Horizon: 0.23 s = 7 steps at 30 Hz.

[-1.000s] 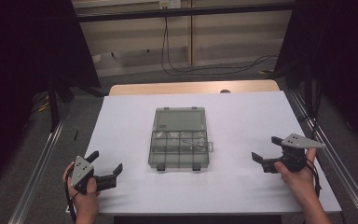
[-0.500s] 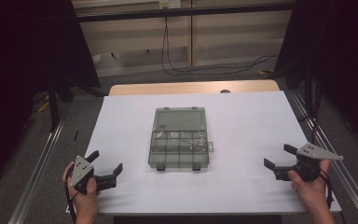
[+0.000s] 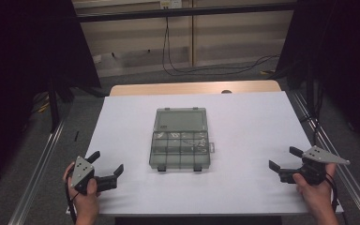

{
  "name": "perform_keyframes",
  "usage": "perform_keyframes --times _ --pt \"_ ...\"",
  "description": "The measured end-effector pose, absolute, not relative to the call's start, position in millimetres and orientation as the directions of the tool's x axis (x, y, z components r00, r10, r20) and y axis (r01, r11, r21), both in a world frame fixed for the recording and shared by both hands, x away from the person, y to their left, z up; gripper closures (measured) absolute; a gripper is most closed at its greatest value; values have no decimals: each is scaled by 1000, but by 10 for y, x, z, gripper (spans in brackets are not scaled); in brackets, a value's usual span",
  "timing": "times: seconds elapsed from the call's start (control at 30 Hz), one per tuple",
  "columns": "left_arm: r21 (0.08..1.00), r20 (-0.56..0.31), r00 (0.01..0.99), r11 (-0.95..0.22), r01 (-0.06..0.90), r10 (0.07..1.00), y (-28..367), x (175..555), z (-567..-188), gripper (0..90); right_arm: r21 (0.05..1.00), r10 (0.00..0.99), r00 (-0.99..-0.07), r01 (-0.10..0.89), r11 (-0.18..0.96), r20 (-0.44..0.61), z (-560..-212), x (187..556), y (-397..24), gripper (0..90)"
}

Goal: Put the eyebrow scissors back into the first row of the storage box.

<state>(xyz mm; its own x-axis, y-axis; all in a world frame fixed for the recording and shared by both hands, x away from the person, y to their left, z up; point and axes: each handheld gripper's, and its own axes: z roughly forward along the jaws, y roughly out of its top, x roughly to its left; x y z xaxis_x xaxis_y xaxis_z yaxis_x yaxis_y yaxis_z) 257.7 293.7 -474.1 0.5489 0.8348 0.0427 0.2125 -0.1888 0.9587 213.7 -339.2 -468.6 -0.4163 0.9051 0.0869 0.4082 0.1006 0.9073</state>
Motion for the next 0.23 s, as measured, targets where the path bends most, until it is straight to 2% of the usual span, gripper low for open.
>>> perform_keyframes --times 0.23 --pt "957 49 545 -196 215 837 2933 2576 -4739 0 907 906 -416 408 102 85 -4695 2137 -3390 0"
